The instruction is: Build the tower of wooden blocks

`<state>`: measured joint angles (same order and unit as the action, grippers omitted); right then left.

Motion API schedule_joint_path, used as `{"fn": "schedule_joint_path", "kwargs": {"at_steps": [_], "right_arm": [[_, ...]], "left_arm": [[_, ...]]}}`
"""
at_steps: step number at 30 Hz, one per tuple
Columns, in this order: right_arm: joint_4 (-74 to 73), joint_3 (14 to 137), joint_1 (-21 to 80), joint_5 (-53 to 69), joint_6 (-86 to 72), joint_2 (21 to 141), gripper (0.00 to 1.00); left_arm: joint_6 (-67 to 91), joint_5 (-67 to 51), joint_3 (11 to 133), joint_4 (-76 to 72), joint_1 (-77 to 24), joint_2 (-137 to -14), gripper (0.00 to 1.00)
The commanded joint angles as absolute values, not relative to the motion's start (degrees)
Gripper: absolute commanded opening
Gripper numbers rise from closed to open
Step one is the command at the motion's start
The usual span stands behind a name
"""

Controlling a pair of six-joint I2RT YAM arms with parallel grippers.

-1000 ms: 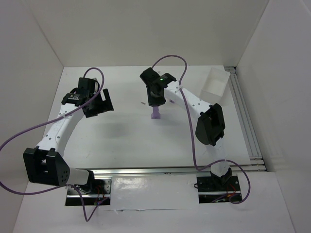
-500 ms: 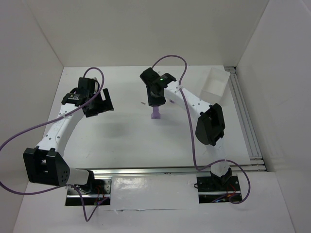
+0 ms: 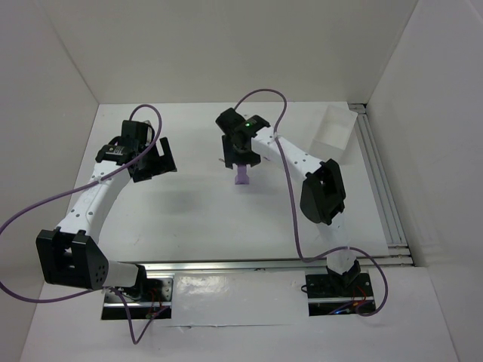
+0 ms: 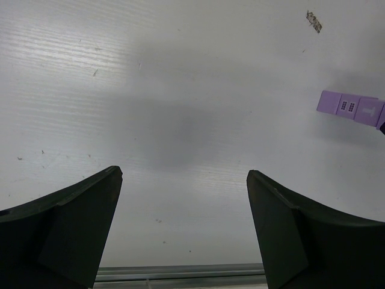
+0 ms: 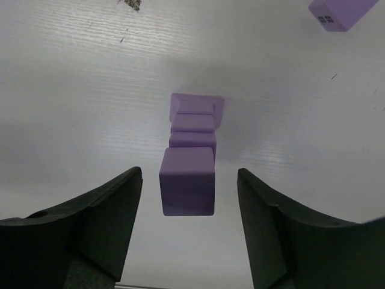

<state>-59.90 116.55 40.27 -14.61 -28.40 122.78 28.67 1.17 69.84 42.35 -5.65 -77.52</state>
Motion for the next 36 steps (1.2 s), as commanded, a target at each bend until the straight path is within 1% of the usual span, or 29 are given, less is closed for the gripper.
{"fn": "schedule_joint_path", "kwargs": {"at_steps": [1,3,7,10,13,17,18,20,26,31,35,36], "right_arm": [[-62.23,121.19,40.96,-15.64,-28.12,122.52,0.73],[-63.71,124.09,40.96,-16.17,-28.12,122.52,0.78],[-66.44,130.68,40.96,-18.45,-26.99,122.52,0.84],[-66.45,133.15,38.68,-19.86,-26.46,123.05,0.88],[-63.82,132.63,35.60,-20.39,-26.46,123.05,0.88],[-58.46,131.49,31.30,-18.90,-26.46,123.05,0.81],[-57.14,130.70,29.90,-18.37,-26.46,123.83,0.76],[-53.89,130.69,28.57,-17.41,-26.46,124.97,0.75],[-48.44,134.64,25.84,-15.39,-25.84,132.27,0.75],[-42.11,134.65,24.00,-11.52,-25.22,136.83,0.75],[-39.03,136.58,23.99,-10.99,-24.70,140.44,0.81],[-37.54,137.10,23.99,-10.46,-24.70,141.06,0.81]], "left_arm": [[28.83,0.70,70.14,41.22,-5.27,-77.17,0.98],[28.83,0.70,70.14,41.22,-5.27,-77.17,0.98],[28.83,0.70,69.61,41.22,-5.27,-77.17,0.98],[28.83,0.70,69.61,41.22,-5.27,-77.17,0.98],[28.31,0.70,69.61,41.22,-4.75,-76.64,0.98],[28.30,0.70,69.61,41.22,-4.75,-76.64,0.98],[28.30,0.70,69.61,41.22,-4.75,-76.64,0.98],[27.77,0.70,70.14,41.74,-4.75,-76.64,0.98],[27.77,0.70,71.19,42.28,-4.22,-77.25,0.98],[27.77,0.70,73.03,42.80,-4.22,-78.48,0.98],[27.77,0.70,73.56,42.80,-4.22,-79.10,0.98],[27.77,0.70,73.56,42.80,-4.22,-79.62,0.98]]}}
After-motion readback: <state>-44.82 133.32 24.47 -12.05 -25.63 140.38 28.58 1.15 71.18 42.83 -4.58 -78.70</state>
